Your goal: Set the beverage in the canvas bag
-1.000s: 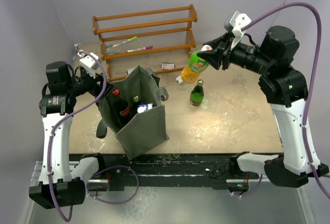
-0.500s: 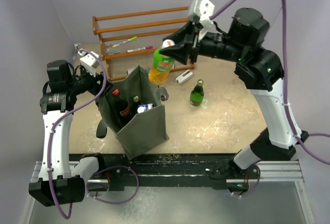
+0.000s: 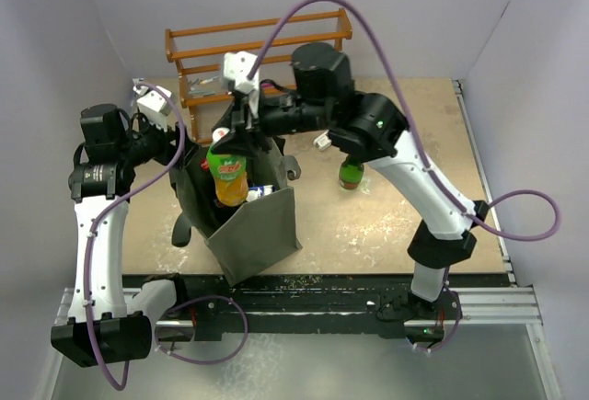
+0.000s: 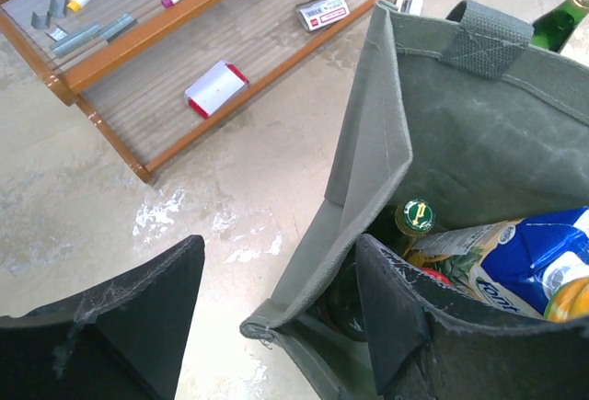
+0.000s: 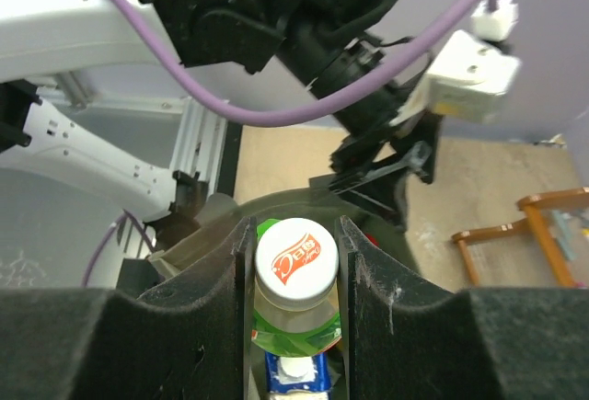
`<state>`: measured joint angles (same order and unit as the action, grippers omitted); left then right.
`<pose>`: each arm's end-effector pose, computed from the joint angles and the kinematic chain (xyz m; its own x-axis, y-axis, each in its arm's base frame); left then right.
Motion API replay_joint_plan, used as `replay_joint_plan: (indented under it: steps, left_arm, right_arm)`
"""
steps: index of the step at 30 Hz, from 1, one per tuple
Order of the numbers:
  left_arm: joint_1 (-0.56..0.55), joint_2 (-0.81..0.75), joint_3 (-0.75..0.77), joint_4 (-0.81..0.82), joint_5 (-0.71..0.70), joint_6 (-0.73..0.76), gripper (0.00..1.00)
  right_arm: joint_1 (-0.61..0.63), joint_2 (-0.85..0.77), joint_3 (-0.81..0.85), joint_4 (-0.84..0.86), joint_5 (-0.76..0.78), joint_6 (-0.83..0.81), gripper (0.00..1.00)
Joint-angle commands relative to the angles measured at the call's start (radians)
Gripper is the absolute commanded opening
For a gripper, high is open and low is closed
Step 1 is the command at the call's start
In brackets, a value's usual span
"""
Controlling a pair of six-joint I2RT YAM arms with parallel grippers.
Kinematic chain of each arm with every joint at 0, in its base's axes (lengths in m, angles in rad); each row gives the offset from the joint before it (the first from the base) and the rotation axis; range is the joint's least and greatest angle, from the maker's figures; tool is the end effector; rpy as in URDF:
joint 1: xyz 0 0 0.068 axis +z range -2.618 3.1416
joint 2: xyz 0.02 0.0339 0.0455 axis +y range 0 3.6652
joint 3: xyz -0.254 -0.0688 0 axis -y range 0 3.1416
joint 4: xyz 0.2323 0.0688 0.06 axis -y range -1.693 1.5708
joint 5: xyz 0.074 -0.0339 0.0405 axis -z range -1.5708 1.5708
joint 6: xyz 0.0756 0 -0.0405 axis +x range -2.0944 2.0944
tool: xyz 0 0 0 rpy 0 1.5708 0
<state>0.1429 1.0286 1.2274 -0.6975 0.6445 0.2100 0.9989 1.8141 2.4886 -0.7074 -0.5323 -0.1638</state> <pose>0.2271 -0.0132 0.3715 -0.3779 0.1140 -0.9188 0.4981 0.8616 -0.0980 0.1649 0.3270 0.5474 0.1454 -0.0338 -0.9888 -0.9886 0.0348 -0.1465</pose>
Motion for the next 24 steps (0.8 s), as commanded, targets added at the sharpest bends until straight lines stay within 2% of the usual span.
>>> replay_joint_plan:
  steps: [1,15,24]
  left_arm:
    - [0.016,0.011,0.049,0.021,-0.019,-0.057,0.7]
    - [0.018,-0.013,0.019,0.033,0.005,-0.046,0.67]
    - [0.018,-0.03,0.004,0.036,0.02,-0.04,0.66]
  right_arm:
    - [0.04,-0.013,0.02,0.087,-0.002,-0.003,0.0]
    - [0.072,0.049,-0.06,0.146,-0.067,0.062,0.0]
    - [0.073,0.092,-0.091,0.155,-0.062,0.044,0.0]
